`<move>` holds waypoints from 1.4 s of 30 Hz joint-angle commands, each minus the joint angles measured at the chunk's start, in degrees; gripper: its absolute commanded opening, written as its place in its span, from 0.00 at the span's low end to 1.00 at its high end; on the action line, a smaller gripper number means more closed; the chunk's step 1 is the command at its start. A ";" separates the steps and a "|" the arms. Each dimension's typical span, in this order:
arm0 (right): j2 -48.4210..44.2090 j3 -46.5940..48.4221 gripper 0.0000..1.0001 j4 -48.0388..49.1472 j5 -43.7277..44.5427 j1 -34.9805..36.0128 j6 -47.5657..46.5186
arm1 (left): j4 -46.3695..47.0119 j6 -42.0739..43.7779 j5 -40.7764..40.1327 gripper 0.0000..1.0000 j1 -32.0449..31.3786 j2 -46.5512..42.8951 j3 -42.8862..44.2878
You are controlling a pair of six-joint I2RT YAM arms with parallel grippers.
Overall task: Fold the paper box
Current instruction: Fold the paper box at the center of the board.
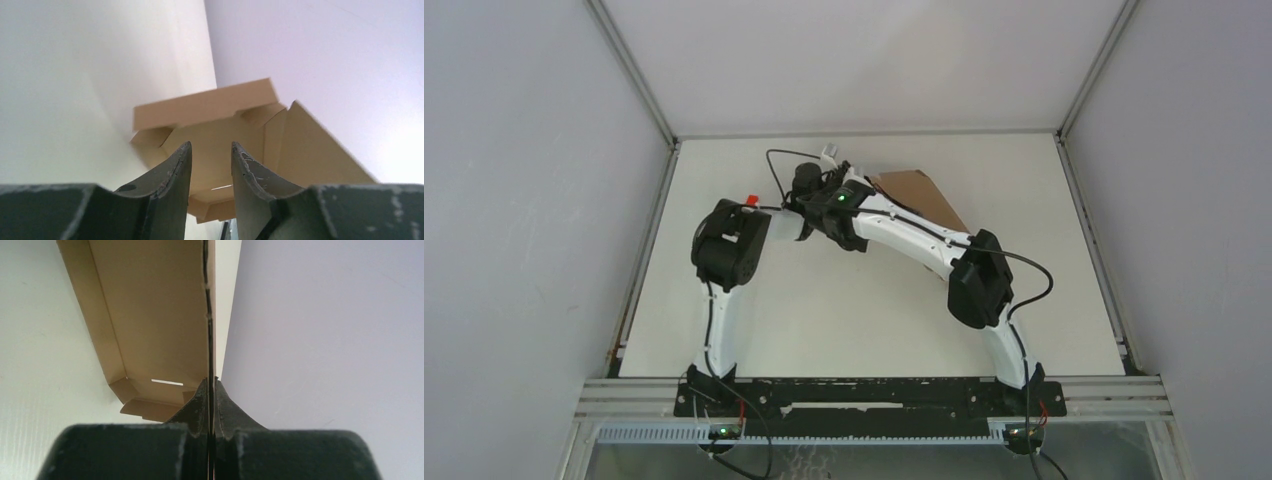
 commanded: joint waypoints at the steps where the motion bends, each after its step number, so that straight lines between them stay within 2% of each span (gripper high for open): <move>1: 0.23 0.15 0.00 -0.73 3.06 2.05 2.19 | -6.36 2.41 4.06 0.41 0.81 2.22 7.34; 10: 0.91 -0.13 0.00 -0.76 3.24 4.02 2.77 | -19.98 5.88 4.48 0.42 1.39 6.40 17.92; 17: 1.96 0.05 0.00 -0.76 3.43 5.48 2.80 | -23.29 6.85 5.62 0.42 1.14 8.63 22.86; 24: 2.74 0.97 0.00 -0.76 3.17 6.02 2.50 | -17.97 7.37 8.64 0.49 0.96 8.51 21.60; 37: 3.56 2.56 0.00 -0.76 2.88 6.07 1.91 | -8.59 6.32 10.28 0.46 -0.68 8.64 15.51; 42: 3.57 3.15 0.00 -0.59 2.34 6.07 1.80 | -2.91 3.40 10.73 0.45 -1.40 9.74 13.56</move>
